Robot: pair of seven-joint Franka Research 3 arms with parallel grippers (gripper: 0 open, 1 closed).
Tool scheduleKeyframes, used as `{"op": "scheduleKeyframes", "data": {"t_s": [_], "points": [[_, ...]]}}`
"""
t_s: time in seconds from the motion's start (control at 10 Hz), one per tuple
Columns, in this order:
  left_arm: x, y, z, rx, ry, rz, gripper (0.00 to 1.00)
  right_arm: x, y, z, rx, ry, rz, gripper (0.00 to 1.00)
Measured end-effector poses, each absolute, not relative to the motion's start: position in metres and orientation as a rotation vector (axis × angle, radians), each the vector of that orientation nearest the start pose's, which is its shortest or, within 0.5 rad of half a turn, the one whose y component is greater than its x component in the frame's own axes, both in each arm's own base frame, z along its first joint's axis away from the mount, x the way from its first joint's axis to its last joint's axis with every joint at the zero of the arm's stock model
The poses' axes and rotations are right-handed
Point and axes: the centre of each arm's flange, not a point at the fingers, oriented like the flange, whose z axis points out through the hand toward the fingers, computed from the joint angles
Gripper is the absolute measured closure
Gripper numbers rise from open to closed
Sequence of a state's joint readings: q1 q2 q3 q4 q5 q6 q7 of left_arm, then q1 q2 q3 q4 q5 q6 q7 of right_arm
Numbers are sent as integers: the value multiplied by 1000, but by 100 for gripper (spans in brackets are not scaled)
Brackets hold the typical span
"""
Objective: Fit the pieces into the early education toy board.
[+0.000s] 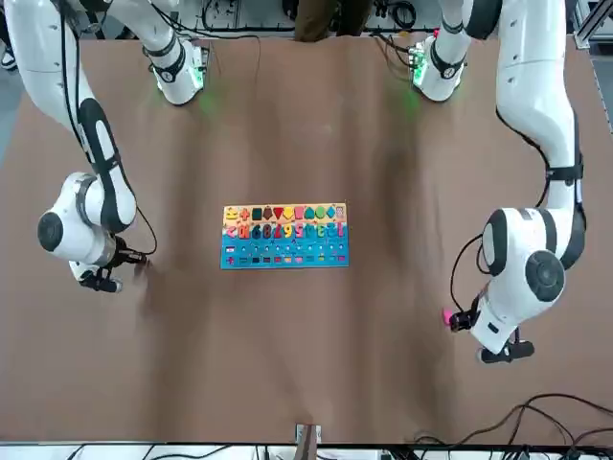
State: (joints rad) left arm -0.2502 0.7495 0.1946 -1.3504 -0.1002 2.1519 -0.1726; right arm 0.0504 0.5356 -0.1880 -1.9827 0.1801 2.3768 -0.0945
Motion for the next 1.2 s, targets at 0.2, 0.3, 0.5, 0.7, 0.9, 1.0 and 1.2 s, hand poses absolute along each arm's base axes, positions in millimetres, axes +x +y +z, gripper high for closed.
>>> {"op": "scheduleKeyframes", "data": {"t_s": [0.2,0.3,0.5,0.7,0.9,1.0,1.2], "points": [[738,-78,264,-3095,-163,-72,28,601,-68,203,-3078,219,213,64],[738,-78,255,-3107,-165,-87,30,609,-58,217,-3071,190,220,64],[732,-74,233,-3120,-137,-96,32,622,-29,242,-3070,145,188,64],[724,-71,217,-3118,-103,-57,39,626,11,251,-3069,130,201,64],[718,-69,207,-3116,-91,-28,39,626,59,262,-3067,115,249,64],[715,-69,202,-3116,-90,-23,39,625,80,269,-3060,110,270,64],[713,-70,198,-3117,-88,-17,40,620,116,273,-3052,110,285,64]]}}
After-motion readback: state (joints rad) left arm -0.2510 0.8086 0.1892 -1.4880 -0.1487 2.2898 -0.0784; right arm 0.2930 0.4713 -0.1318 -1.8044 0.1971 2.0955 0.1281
